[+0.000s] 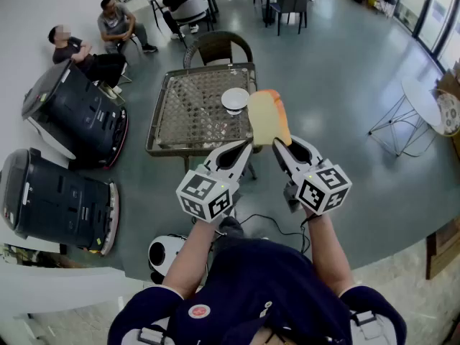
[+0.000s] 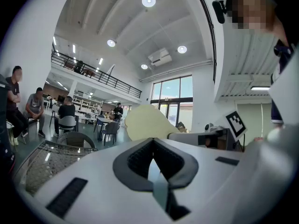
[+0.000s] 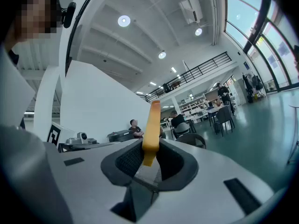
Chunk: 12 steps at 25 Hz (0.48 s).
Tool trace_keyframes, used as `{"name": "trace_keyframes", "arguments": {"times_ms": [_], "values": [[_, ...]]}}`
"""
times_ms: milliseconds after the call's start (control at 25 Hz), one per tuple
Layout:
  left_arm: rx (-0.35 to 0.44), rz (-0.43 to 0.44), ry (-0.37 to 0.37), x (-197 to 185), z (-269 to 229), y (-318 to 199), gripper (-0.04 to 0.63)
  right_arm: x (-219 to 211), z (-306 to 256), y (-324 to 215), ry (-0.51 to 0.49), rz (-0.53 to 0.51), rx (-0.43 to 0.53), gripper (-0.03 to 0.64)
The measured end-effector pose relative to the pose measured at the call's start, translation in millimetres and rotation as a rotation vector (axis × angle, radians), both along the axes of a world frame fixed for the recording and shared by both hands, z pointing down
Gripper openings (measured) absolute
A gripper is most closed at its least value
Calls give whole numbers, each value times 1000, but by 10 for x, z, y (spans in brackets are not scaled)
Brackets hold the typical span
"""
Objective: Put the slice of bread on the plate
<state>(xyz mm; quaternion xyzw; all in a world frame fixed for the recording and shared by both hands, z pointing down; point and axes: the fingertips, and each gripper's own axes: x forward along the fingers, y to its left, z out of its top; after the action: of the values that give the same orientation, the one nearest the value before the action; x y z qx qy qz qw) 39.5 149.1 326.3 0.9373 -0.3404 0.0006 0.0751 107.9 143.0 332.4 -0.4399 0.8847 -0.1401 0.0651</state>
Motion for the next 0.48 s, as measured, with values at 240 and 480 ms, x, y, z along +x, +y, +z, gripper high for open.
{"name": "trace_keyframes", "arguments": {"times_ms": [240, 480], "values": [[0, 0, -1, 38, 19, -6, 6, 27, 20, -7, -7, -5, -2, 86], [4, -2, -3, 36, 11, -19, 6, -5, -4, -6, -13, -24, 13, 84]]}}
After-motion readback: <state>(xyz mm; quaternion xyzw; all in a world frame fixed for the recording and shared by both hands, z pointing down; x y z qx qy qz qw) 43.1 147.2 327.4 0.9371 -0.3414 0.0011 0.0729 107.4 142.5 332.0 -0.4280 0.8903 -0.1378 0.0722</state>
